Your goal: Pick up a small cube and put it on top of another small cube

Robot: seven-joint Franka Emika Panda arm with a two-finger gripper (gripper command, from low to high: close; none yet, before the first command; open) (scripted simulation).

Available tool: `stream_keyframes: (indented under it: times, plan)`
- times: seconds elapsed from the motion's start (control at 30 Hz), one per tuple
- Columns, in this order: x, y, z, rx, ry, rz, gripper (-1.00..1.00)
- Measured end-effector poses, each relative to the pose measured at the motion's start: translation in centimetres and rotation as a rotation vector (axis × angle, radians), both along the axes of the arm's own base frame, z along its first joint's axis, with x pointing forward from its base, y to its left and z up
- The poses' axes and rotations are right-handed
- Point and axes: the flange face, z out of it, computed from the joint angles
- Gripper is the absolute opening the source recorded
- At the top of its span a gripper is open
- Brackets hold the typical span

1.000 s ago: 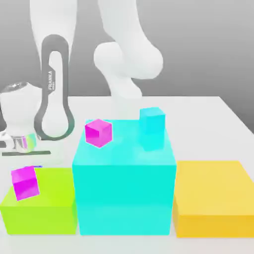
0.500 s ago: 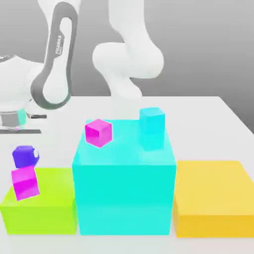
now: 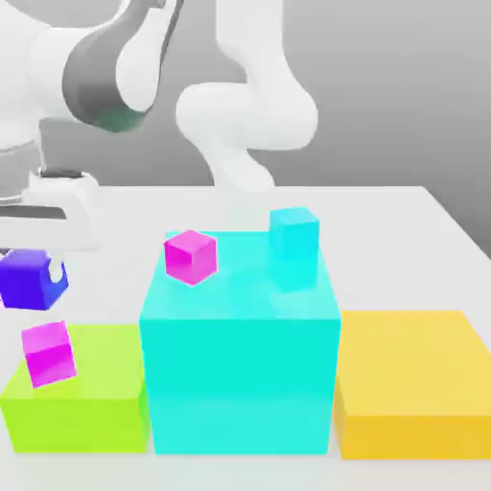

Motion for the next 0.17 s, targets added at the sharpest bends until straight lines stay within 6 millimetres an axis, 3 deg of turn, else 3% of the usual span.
stream_keyframes:
  times: [0.03, 0.17]
  plan:
    - [-0.05, -0.01, -1.35, -0.002, 0.001, -0.001, 1.00]
    - [-0.05, 0.00, -1.35, -0.002, 0.001, -0.001, 1.00]
